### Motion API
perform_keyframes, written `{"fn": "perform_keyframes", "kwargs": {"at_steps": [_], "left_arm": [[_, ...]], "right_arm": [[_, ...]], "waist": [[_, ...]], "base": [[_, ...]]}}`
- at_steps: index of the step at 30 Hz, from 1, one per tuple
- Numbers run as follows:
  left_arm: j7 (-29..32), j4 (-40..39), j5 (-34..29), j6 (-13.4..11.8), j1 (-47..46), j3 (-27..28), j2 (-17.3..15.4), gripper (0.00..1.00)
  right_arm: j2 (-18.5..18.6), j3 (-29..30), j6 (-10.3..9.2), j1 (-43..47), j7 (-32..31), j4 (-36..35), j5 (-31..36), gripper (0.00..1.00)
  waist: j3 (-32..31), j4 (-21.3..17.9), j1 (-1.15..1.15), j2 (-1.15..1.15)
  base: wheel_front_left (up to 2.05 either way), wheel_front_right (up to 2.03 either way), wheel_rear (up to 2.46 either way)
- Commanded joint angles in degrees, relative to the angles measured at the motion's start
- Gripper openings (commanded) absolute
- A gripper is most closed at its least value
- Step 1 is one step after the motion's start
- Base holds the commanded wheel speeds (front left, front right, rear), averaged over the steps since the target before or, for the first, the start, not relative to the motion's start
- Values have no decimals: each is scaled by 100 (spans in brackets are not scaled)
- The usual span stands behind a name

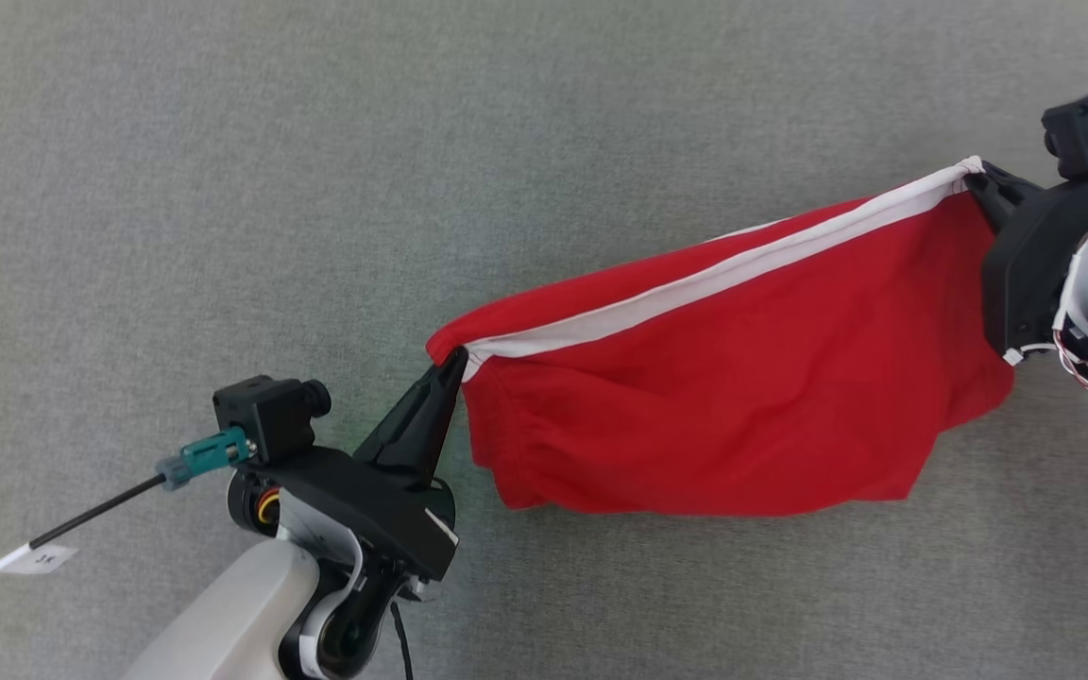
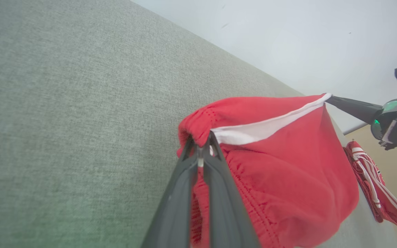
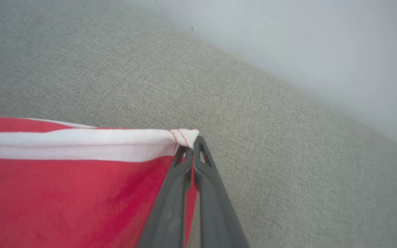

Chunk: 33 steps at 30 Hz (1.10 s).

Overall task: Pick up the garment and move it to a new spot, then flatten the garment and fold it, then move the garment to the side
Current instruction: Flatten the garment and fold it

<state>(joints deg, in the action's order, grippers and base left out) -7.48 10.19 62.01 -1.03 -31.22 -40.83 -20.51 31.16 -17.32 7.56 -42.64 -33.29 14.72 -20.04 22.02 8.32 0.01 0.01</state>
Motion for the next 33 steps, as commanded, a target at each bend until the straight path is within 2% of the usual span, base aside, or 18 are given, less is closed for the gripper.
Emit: {"fn": "perform_keyframes", "kwargs": {"at_steps": [1,3,4,5,6,13,23,26,30,33], "left_arm": [[-27,76,-78,-6,-98,-6,29,0],[-21,188,-74,-3,-170,-21,81,0],[-11,234,-70,15,-201,-31,109,14],[-59,277,-79,23,-231,-11,132,50],[-130,378,-100,33,-281,22,174,100],[-350,650,-187,70,-223,15,239,100],[-765,568,-672,-47,415,414,205,100],[-773,317,-1075,-110,816,1007,406,100],[-767,-81,-1968,25,1449,1909,721,100],[-767,-370,-2652,211,1847,2492,1079,100]], "right_arm": [[-35,-46,-18,-93,32,92,43,0],[-68,-83,-18,-199,77,252,77,0],[-89,-125,-18,-232,111,312,77,0],[-93,-179,-18,-259,140,362,79,100],[-93,-230,-18,-327,269,451,54,100],[-195,-217,-18,-328,382,699,-276,100],[-290,289,-19,257,-61,733,-632,100],[-344,497,-19,479,-101,774,-679,100],[-426,776,-19,711,-89,855,-506,100],[-515,948,-18,838,-91,903,-430,100]], "waist": [[134,117,-1,-1],[164,137,-1,-1],[173,145,-1,-1],[179,151,-1,-1],[179,155,-1,-1],[-45,92,-1,-1],[-449,58,-1,-1],[-486,116,-1,-1],[-478,190,-1,-1],[-446,243,-1,-1]], "base": [[0,0,0],[0,0,0],[0,0,0],[0,0,0],[0,0,0],[0,0,0],[0,0,0],[0,0,0],[0,0,0],[0,0,0]]}}
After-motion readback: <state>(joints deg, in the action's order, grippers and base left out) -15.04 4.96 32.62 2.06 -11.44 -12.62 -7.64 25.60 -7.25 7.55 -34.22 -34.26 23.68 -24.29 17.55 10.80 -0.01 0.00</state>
